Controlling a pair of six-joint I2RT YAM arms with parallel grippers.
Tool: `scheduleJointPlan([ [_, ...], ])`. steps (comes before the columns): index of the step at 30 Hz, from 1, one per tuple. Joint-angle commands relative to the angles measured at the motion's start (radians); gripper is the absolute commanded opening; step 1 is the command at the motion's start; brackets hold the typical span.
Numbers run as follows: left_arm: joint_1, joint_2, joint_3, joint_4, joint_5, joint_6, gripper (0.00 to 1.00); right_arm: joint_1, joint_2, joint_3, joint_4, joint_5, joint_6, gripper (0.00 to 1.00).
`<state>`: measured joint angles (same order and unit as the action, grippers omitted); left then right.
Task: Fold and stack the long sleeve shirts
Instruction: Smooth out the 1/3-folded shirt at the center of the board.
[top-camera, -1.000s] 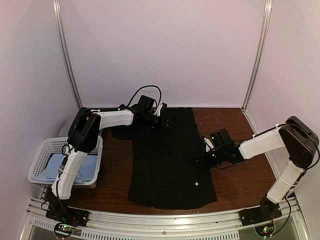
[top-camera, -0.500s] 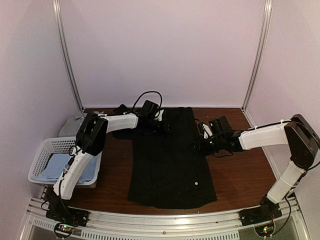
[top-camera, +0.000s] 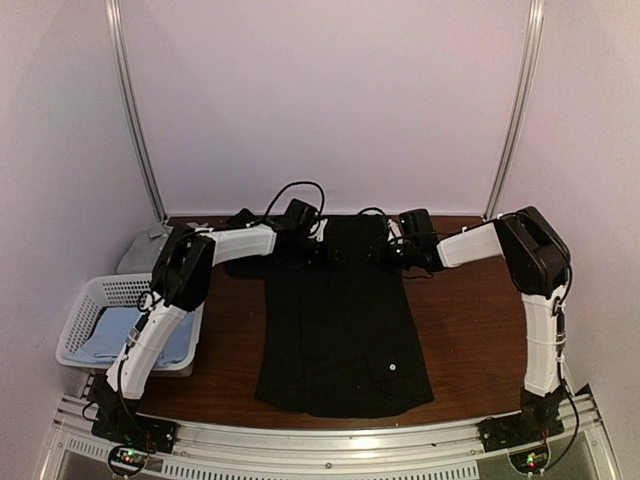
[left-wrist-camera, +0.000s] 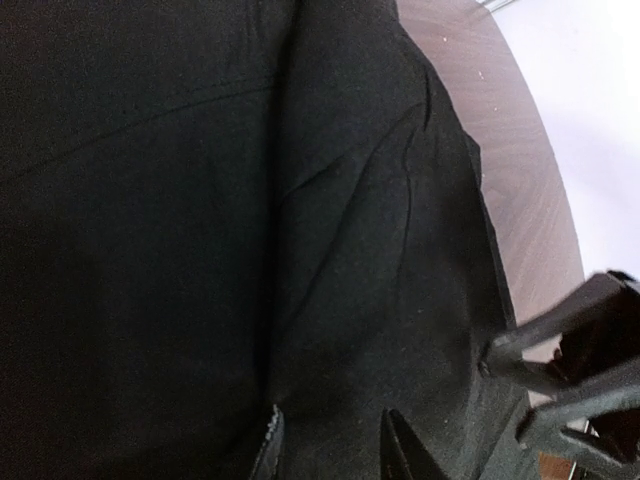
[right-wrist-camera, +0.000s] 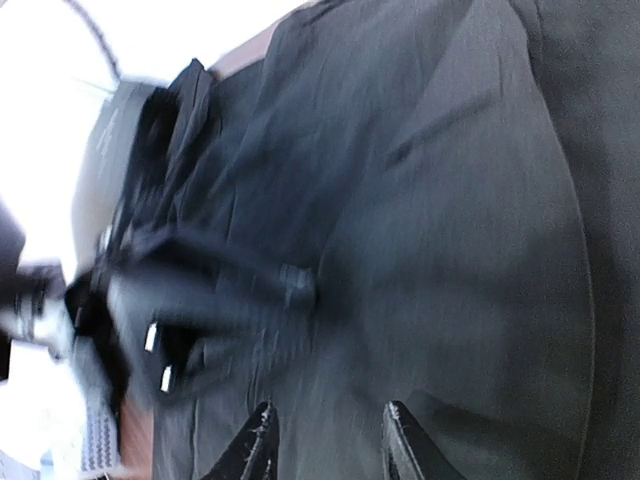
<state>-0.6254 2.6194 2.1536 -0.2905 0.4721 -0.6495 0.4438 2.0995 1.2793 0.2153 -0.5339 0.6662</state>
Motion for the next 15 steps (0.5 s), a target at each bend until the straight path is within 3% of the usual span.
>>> scheduleJointPlan([
  [1, 0.003, -0.055, -0.013, -0.005, 0.010, 0.021, 0.34, -0.045, 0.126, 0.164, 0.088, -0.071, 0.051, 0.35],
  [6, -0.003, -0.065, -0.030, -0.010, 0.013, 0.024, 0.34, -0.074, 0.305, 0.361, 0.078, -0.097, 0.105, 0.33],
  [15, -0.003, -0.089, -0.089, -0.026, 0.007, 0.046, 0.34, -0.111, 0.473, 0.577, 0.030, -0.054, 0.178, 0.29],
])
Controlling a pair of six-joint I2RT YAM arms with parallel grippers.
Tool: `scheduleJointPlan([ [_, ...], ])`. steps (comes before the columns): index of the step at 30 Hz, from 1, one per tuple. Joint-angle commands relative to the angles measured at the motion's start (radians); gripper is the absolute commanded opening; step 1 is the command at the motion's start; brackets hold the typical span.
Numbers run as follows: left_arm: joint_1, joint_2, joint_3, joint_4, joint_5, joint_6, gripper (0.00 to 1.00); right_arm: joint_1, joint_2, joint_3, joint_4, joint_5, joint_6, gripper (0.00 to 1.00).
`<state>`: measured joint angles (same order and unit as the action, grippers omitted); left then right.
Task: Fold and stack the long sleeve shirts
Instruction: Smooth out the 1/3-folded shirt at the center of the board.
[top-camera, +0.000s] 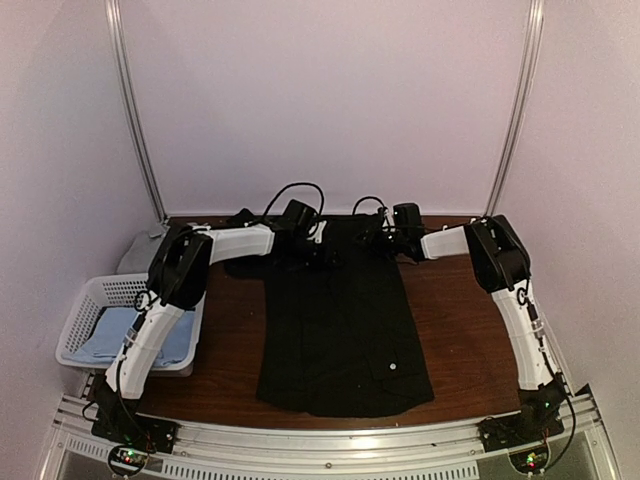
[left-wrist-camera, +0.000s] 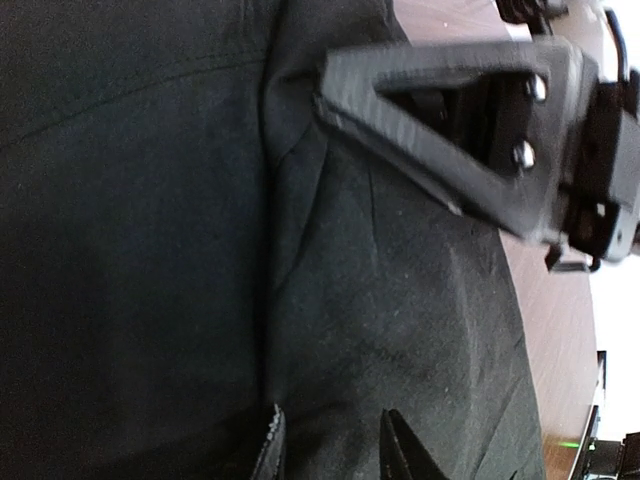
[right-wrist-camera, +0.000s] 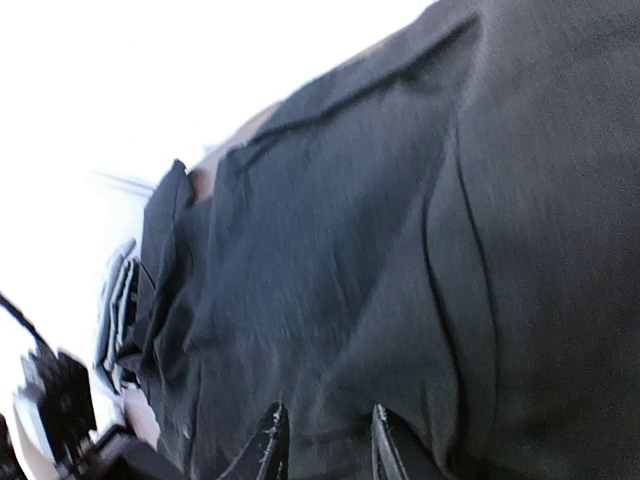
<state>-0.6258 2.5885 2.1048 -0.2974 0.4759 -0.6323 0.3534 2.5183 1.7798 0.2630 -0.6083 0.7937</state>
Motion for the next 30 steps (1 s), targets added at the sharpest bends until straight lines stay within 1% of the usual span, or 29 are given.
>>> scheduleJointPlan([
  [1, -0.003, -0.061, -0.051, -0.020, -0.001, 0.030, 0.34, -0.028, 0.063, 0.089, -0.019, 0.023, 0.063, 0.29],
  [7, -0.003, -0.077, -0.055, -0.043, -0.032, 0.053, 0.34, -0.049, 0.092, 0.138, -0.017, 0.053, 0.123, 0.29],
  [11, -0.003, -0.093, -0.033, -0.079, -0.076, 0.079, 0.34, -0.064, 0.108, 0.171, -0.003, 0.040, 0.159, 0.29],
  [15, -0.002, -0.117, -0.003, -0.103, -0.097, 0.099, 0.34, -0.067, 0.114, 0.241, -0.049, 0.002, 0.132, 0.29],
  [17, -0.004, -0.133, 0.013, -0.107, -0.093, 0.104, 0.34, -0.067, 0.087, 0.244, -0.083, -0.007, 0.098, 0.29],
  [25, -0.054, -0.163, 0.015, -0.084, -0.029, 0.079, 0.34, -0.064, -0.075, 0.133, -0.163, -0.009, -0.029, 0.32],
  [30, -0.072, -0.160, -0.060, -0.021, -0.009, 0.030, 0.34, -0.053, -0.168, -0.007, -0.118, -0.031, -0.036, 0.32],
])
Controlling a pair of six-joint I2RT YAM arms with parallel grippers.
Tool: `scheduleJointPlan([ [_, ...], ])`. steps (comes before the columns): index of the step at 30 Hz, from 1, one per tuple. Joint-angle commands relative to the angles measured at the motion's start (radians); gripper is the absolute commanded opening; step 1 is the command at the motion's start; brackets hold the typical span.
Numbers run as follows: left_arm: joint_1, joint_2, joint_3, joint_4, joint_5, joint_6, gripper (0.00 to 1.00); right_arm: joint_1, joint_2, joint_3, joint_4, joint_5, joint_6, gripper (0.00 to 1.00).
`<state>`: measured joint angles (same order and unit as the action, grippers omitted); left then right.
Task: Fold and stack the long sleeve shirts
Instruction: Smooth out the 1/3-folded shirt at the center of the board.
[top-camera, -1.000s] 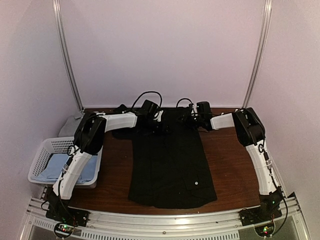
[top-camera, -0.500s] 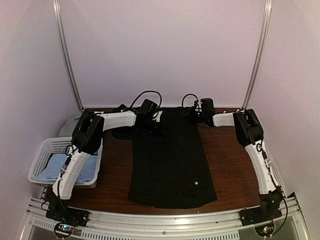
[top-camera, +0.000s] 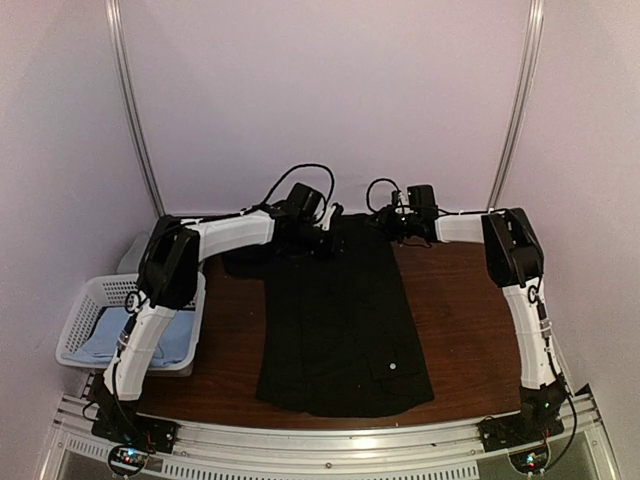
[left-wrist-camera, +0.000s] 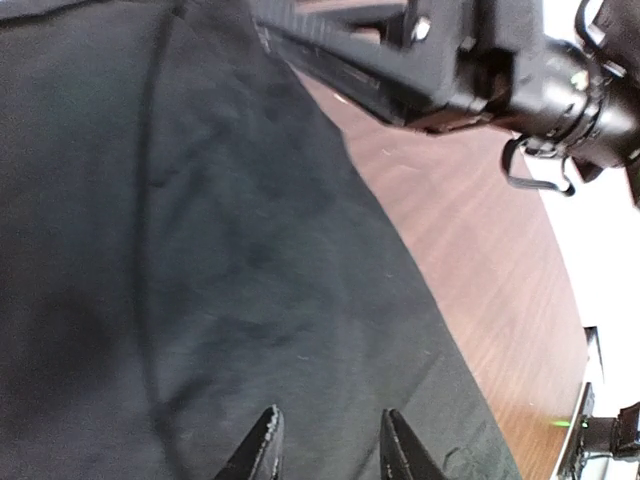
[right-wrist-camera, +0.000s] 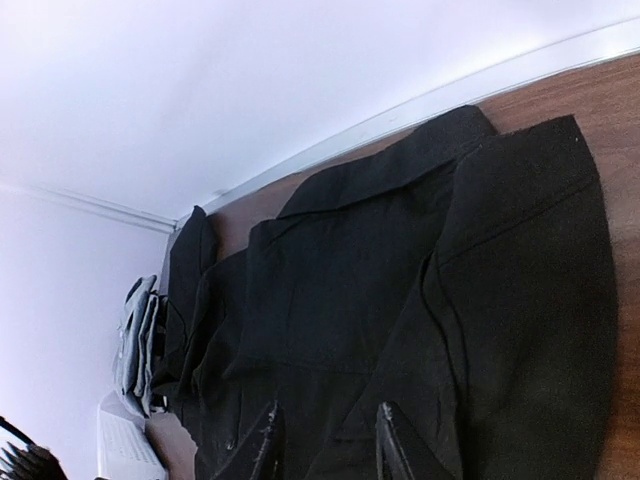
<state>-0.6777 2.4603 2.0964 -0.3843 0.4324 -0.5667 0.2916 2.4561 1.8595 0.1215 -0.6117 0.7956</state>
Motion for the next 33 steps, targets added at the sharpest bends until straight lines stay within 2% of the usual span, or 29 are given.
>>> scheduleJointPlan([
  [1, -0.020, -0.029, -0.069, 0.075, 0.036, -0.042, 0.34, 0.013, -0.123, -0.122, 0.028, -0.031, -0.041, 0.33],
  [6, -0.019, 0.020, -0.105, 0.091, -0.006, -0.044, 0.34, 0.034, -0.186, -0.239, 0.063, -0.046, -0.047, 0.33],
  [14, -0.017, 0.043, -0.114, 0.087, -0.050, -0.059, 0.34, 0.052, -0.179, -0.291, 0.059, -0.064, -0.068, 0.33],
  [26, -0.013, 0.070, -0.081, 0.026, -0.100, -0.052, 0.34, 0.048, -0.021, -0.172, -0.002, -0.022, -0.071, 0.33],
  [33, -0.014, 0.075, -0.073, 0.013, -0.101, -0.048, 0.34, 0.041, -0.039, -0.167, -0.043, 0.001, -0.100, 0.33],
])
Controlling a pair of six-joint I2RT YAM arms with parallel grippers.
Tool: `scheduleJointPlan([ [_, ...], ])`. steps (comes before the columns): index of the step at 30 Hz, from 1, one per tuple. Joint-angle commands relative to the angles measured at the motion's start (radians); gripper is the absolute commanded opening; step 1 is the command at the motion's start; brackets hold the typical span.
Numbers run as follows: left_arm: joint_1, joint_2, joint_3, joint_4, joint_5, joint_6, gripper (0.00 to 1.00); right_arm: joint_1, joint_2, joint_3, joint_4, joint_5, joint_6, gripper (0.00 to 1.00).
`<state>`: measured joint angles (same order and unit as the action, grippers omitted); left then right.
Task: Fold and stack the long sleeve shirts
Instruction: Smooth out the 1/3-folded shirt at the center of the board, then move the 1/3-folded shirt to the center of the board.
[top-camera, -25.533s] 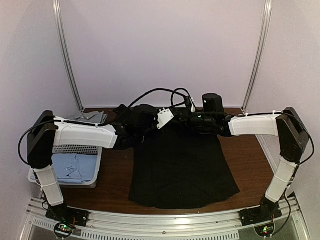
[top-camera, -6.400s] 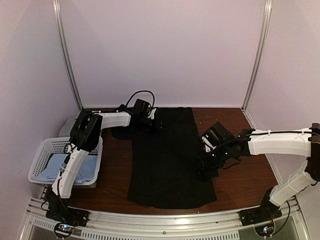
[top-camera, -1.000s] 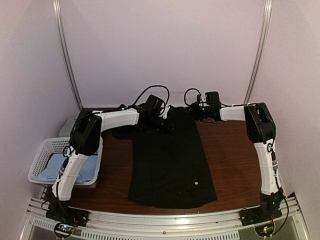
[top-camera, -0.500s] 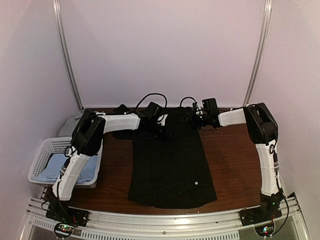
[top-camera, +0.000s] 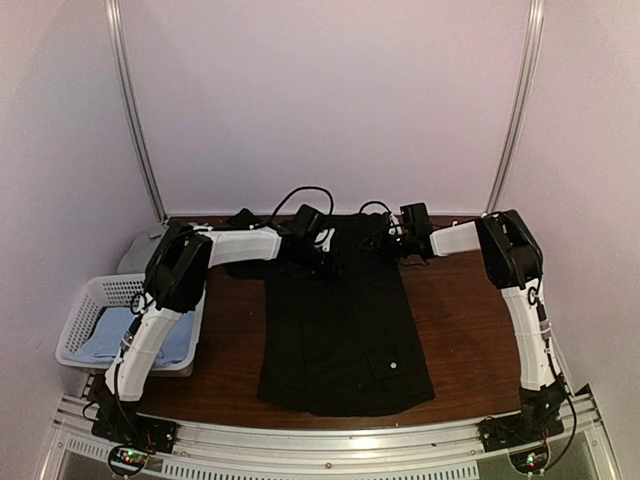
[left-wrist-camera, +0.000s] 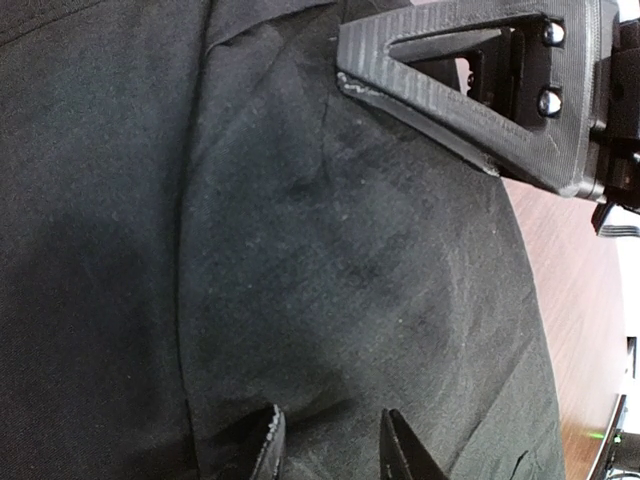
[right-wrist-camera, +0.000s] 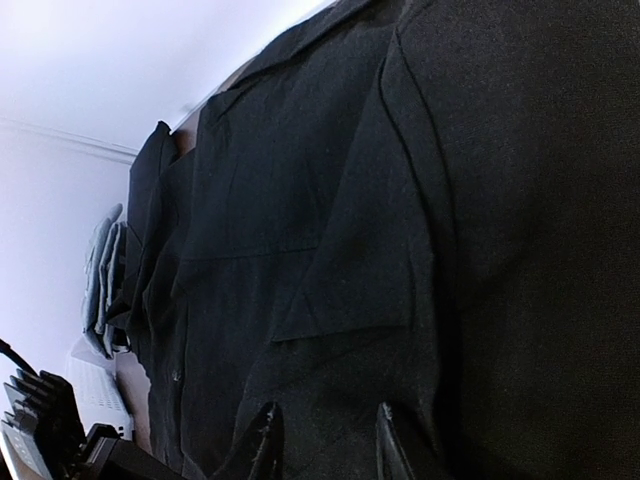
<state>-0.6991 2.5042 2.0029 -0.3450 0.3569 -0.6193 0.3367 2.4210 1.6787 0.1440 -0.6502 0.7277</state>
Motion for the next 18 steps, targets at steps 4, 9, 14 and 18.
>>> scheduleJointPlan([
  [4, 0.007, 0.018, 0.029, -0.040, -0.042, 0.009, 0.34, -0.003, -0.064, 0.030, -0.108, 0.047, -0.072, 0.34],
  [9, 0.013, -0.045, 0.026, -0.045, -0.070, 0.006, 0.34, 0.014, -0.164, -0.008, -0.138, 0.051, -0.116, 0.34],
  [14, 0.033, -0.146, -0.045, -0.014, -0.090, 0.002, 0.35, 0.059, -0.249, -0.151, -0.072, 0.017, -0.108, 0.35],
  [18, 0.063, -0.208, -0.123, 0.005, -0.095, 0.000, 0.35, 0.098, -0.276, -0.262, 0.020, -0.019, -0.065, 0.35],
])
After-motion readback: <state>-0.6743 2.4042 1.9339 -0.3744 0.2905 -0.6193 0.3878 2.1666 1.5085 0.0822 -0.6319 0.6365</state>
